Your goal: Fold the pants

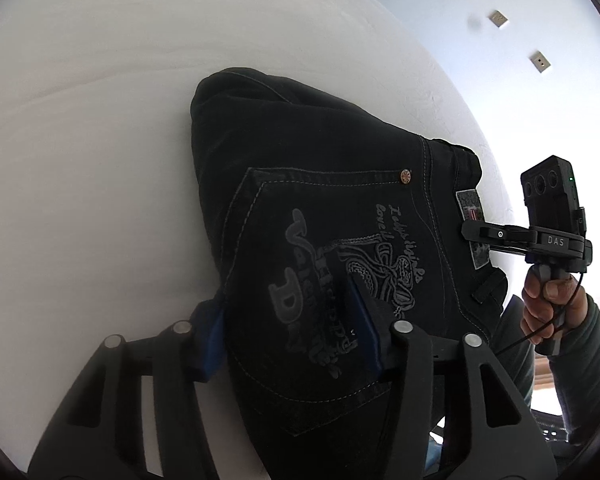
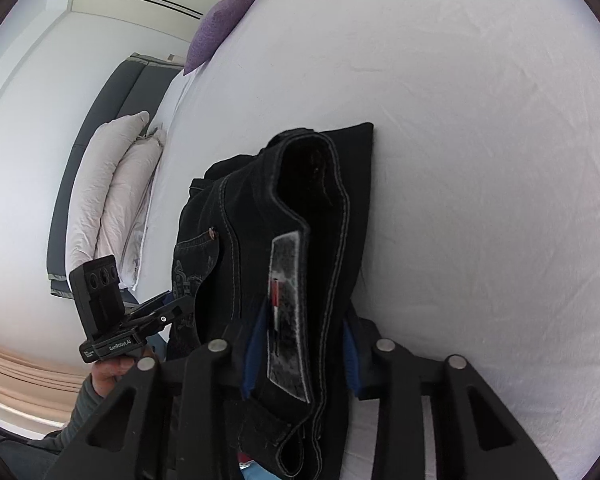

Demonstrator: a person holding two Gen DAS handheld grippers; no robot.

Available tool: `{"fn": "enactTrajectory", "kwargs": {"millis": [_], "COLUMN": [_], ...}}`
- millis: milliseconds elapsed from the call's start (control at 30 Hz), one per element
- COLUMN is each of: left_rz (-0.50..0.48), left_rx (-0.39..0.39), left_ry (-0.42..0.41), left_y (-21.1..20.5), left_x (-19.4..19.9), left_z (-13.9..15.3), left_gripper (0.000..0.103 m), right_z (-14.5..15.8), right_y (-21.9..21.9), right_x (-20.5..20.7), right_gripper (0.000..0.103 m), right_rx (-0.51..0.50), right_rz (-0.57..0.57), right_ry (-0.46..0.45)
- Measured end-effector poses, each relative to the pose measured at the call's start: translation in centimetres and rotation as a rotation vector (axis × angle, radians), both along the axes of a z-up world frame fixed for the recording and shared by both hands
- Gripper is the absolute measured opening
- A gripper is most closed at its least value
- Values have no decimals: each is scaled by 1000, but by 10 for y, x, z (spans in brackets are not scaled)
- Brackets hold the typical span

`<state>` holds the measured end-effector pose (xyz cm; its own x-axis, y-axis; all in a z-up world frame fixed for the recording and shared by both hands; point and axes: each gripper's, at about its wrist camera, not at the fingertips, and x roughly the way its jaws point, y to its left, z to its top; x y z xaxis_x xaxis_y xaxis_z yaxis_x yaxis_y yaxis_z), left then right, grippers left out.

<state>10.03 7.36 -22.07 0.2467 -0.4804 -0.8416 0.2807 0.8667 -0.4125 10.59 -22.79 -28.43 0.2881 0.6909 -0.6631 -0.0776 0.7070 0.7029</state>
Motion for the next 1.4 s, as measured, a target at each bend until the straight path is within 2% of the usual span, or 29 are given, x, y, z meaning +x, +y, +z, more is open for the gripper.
{"fn": "enactTrajectory", "kwargs": {"millis": [67, 100, 233, 400, 467, 567, 700, 833, 933, 1033, 1133, 1200, 1267, 1333, 1400], "left_rz": [-17, -21, -12, 6, 7, 12, 11, -2, 16, 32, 45, 76, 107, 139, 169], "left_rx": [-16, -20, -1, -23, -18, -21, 5, 42, 68, 85, 105, 105, 121, 116, 136], "left_ry": [-15, -25, -63, -163, -211, -234, -225, -192, -180, -182, -186, -179, -202, -245, -319], "left_y": [0, 0, -1, -2, -4, -5, -23, -56, -60, -60, -56, -46, -40, -30, -23], "left_x": [0, -1, -3, -1, 7, 30, 57, 70, 76, 78, 72, 67, 59, 44, 24], "left_z": [6, 9, 20, 64, 82, 95, 82, 48, 28, 20, 17, 17, 24, 41, 66], "left_gripper": [22, 19, 14, 13, 13, 13, 13, 14, 15, 23, 32, 43, 48, 63, 85], "right_z": [9, 14, 41, 78, 93, 103, 91, 63, 39, 26, 20, 23, 29, 41, 58], "right_y": [3, 5, 18, 24, 20, 10, 1, -5, -10, -17, -25, -26, -30, -34, -35], "right_x": [-5, -7, -13, -16, -12, 4, 31, 59, 70, 70, 64, 58, 50, 35, 21], "right_gripper": [28, 26, 21, 20, 20, 20, 20, 20, 20, 24, 40, 52, 54, 56, 64], "right_rx": [-39, -67, -165, -246, -245, -248, -252, -274, -306, -291, -303, -319, -339, -350, -366], "right_rz": [6, 12, 47, 72, 59, 41, 15, -3, -5, -25, -48, -61, -70, -91, -120], "right_ry": [-45, -69, -172, -295, -338, -360, -330, -274, -222, -200, -190, -181, -179, -197, -225]}}
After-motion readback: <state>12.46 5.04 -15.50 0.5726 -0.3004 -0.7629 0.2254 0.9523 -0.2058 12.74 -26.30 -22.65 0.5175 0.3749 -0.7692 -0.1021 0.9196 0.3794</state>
